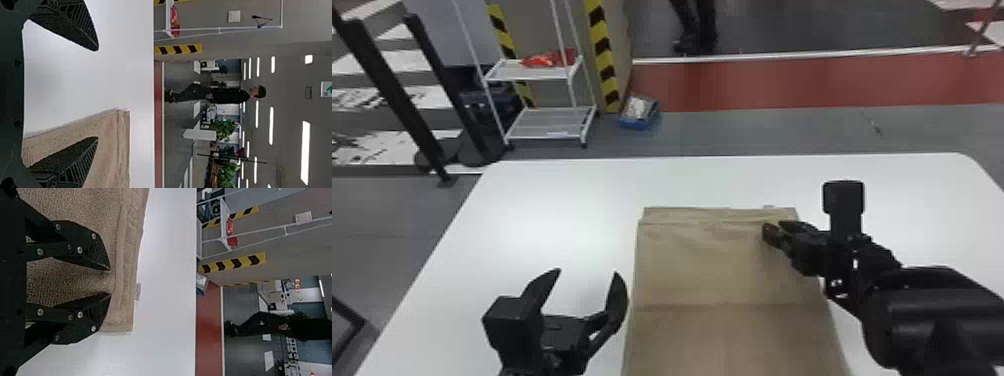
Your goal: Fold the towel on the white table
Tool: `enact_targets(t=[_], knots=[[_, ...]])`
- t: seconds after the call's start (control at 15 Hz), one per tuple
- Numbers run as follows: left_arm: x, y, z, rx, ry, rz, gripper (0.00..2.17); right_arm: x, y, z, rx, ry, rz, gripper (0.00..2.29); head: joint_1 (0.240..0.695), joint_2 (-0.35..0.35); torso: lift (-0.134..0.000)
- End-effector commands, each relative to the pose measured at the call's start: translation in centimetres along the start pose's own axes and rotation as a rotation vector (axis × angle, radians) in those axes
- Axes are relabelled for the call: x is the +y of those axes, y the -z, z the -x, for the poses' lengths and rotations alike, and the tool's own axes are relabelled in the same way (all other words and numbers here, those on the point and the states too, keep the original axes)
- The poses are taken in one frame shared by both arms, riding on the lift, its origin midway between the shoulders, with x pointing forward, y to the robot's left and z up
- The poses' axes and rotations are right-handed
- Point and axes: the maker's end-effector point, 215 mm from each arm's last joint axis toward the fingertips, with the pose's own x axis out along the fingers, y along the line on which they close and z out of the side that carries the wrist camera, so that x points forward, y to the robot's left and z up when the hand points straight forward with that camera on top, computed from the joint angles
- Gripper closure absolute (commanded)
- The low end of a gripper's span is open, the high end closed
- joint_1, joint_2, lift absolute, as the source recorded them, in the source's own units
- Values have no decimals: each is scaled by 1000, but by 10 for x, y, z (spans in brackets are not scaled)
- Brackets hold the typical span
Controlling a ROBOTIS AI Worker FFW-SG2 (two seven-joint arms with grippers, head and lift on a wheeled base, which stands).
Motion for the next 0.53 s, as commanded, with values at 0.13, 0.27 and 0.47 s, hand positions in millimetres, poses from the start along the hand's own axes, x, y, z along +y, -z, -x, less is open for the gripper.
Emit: enact_targets(t=[0.13,0.27,0.47], knots=[[-2,1,0,2,2,4,66,-1,2,1,6,5,3,782,695,119,-126],[-3,0,0,0,4,5,66,-1,0,1,3,5,4,998,695,117,-126],[-3,1,0,2,4,5,66,0,2,1,6,2,1,998,695,115,-126]])
